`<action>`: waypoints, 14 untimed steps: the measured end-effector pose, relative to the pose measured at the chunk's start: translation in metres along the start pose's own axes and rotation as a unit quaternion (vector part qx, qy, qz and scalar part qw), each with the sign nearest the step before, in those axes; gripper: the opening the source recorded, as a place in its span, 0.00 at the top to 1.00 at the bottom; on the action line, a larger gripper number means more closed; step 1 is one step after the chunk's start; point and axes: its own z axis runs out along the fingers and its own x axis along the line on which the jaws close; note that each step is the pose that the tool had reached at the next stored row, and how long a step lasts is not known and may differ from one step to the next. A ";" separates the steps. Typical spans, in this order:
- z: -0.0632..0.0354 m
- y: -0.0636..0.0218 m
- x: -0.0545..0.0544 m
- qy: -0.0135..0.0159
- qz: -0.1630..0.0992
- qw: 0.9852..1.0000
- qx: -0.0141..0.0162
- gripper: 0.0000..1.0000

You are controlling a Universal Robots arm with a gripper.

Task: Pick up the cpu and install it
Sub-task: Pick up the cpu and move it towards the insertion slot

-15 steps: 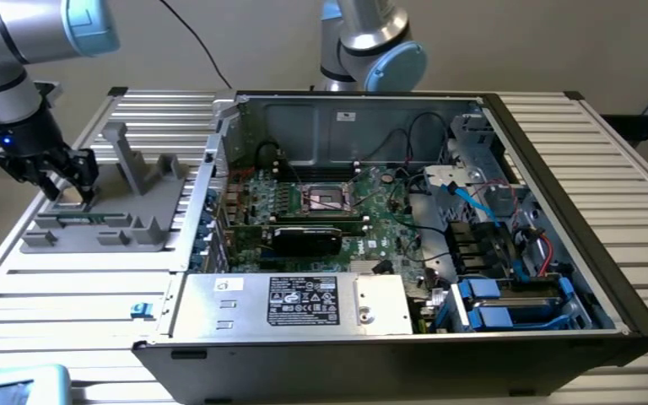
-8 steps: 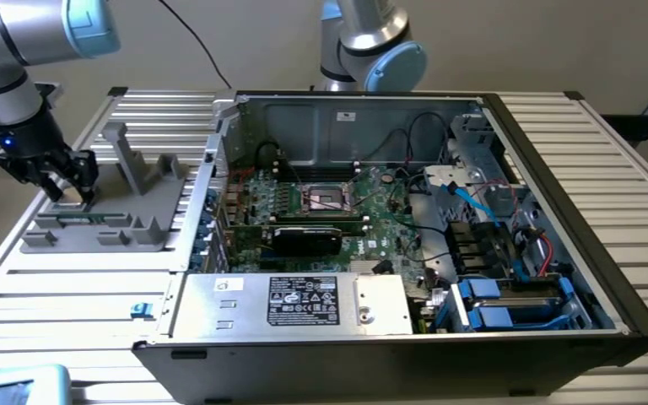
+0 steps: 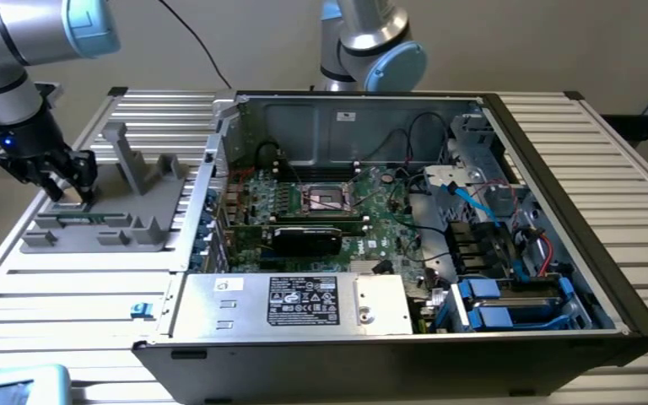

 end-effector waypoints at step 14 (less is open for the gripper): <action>-0.0050 0.0002 0.000 0.000 0.000 1.000 0.000 0.45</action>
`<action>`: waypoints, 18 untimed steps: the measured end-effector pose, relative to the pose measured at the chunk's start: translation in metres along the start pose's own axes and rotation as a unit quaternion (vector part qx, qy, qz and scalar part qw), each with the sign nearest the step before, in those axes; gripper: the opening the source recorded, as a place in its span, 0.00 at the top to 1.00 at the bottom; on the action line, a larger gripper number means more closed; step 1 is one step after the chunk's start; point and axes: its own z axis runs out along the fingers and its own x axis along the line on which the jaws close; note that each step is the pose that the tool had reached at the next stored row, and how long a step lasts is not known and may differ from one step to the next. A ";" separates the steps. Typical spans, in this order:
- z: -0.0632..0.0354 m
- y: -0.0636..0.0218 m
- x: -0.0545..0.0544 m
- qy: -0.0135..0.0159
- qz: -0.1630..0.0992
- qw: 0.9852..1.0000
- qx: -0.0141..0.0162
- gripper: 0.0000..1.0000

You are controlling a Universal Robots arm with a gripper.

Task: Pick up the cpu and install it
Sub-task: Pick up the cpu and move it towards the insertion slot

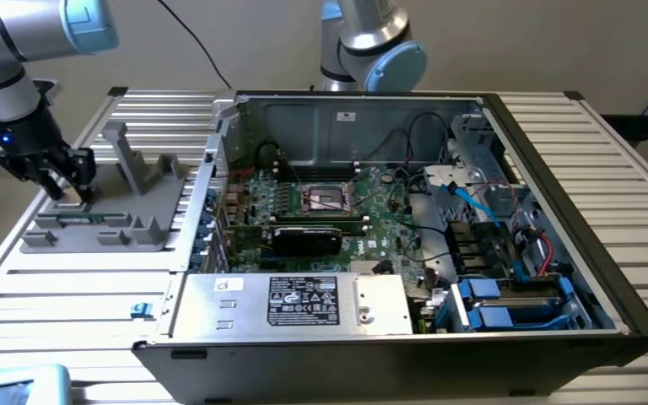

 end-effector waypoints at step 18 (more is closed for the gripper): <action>-0.0017 -0.0002 0.000 0.000 0.000 1.000 0.000 0.31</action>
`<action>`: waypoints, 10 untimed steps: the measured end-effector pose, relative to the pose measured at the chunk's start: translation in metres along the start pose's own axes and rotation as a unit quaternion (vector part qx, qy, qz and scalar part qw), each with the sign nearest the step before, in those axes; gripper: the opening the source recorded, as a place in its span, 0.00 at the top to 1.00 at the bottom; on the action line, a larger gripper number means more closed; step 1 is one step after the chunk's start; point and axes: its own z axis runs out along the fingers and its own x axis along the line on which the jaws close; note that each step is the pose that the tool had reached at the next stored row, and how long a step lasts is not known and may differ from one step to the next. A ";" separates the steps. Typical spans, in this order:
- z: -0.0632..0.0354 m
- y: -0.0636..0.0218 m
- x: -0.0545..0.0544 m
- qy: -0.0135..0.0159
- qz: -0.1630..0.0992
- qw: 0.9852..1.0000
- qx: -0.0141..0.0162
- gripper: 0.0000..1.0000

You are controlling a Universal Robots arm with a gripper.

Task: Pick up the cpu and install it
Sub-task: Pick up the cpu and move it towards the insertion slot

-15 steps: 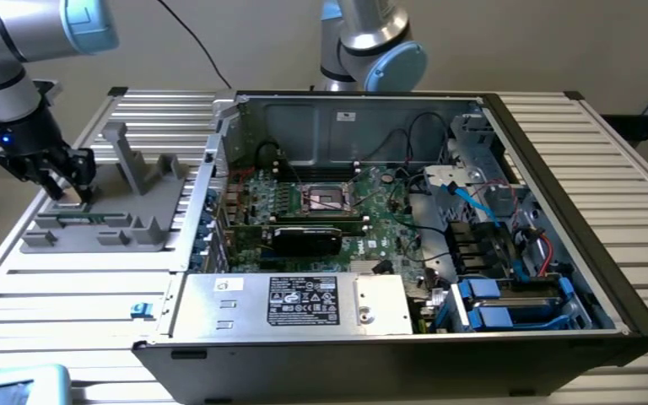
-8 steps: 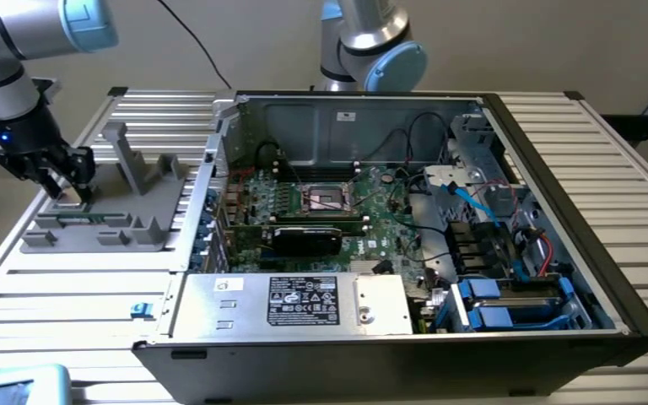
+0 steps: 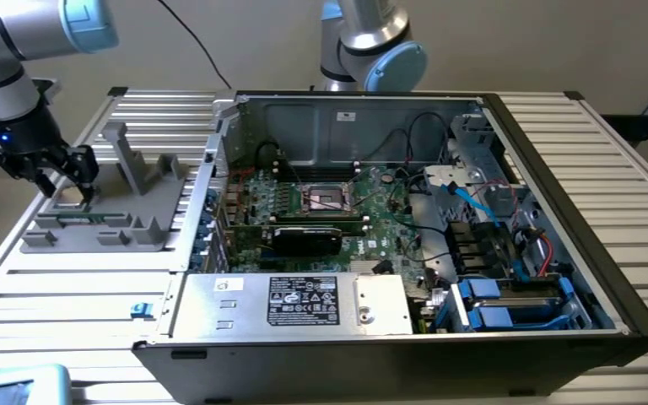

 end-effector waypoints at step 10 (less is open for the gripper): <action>0.0047 -0.0002 0.000 0.000 0.000 1.000 0.000 0.31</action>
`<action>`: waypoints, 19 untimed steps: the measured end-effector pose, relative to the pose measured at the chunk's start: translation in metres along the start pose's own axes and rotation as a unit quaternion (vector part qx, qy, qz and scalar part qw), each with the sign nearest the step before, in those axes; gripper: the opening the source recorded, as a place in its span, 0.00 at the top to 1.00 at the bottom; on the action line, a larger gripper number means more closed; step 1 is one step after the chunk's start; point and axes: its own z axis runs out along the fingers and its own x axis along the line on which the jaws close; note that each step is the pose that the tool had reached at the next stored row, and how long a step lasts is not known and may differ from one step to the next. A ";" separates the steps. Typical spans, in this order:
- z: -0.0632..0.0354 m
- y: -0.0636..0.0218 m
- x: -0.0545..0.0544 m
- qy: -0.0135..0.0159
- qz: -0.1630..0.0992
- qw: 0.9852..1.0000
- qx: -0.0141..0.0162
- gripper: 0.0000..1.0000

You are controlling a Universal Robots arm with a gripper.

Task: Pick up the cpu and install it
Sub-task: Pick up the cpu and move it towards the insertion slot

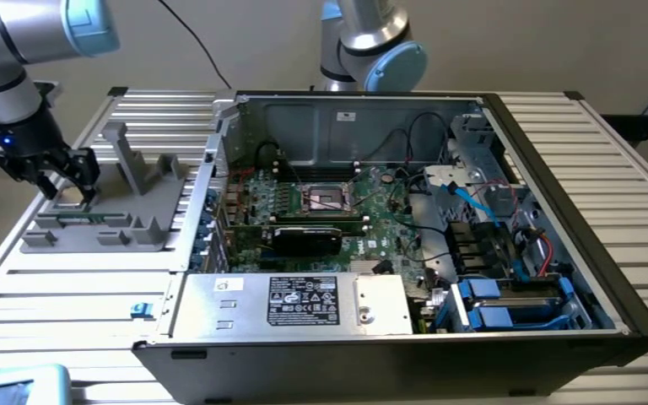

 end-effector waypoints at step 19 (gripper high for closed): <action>0.0016 -0.0001 0.000 0.000 0.000 1.000 0.000 0.40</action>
